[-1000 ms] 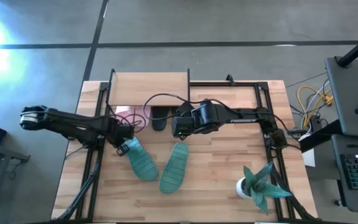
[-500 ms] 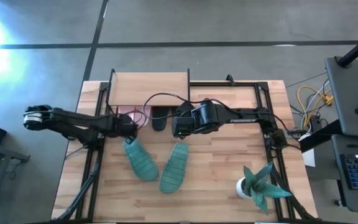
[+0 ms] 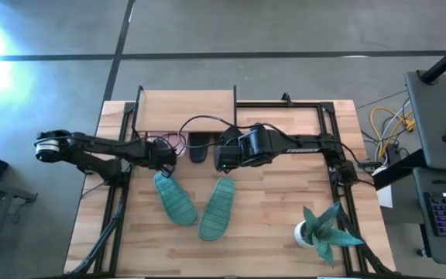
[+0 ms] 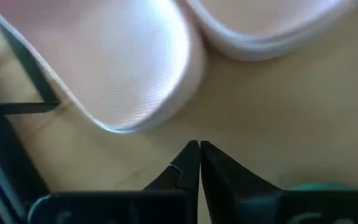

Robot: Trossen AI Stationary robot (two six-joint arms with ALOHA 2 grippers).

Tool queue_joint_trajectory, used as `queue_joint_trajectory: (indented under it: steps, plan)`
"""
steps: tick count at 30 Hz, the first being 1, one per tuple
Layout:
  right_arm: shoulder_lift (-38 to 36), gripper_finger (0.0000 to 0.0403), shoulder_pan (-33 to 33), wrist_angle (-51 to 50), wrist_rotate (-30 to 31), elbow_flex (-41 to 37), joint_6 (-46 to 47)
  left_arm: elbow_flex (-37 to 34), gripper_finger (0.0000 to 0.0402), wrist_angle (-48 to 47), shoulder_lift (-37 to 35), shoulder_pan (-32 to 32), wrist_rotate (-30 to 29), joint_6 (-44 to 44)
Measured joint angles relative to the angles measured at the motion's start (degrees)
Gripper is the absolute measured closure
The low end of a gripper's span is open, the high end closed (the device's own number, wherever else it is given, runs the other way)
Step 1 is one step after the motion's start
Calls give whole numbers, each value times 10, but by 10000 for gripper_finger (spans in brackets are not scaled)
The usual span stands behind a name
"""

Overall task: Pick and place slides into the shelf
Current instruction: Adjust the black and pink slides under the shelf

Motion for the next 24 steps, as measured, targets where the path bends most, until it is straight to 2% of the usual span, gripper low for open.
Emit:
queue_joint_trajectory:
  steps: [8, 12, 16, 24]
  plan:
    - [0, 390, 0, -3, -1, 0, 0, 19, 402, -43, -37, -2, -19, -34]
    - [0, 390, -1, -3, -1, 0, -6, 17, 402, 37, -38, -2, 36, -15]
    - [0, 390, -4, -3, 0, 0, -11, 20, 402, 101, 6, 1, 36, 12]
    - [0, 390, -4, -3, -1, 0, -11, 42, 402, 138, 115, 8, -60, 50]
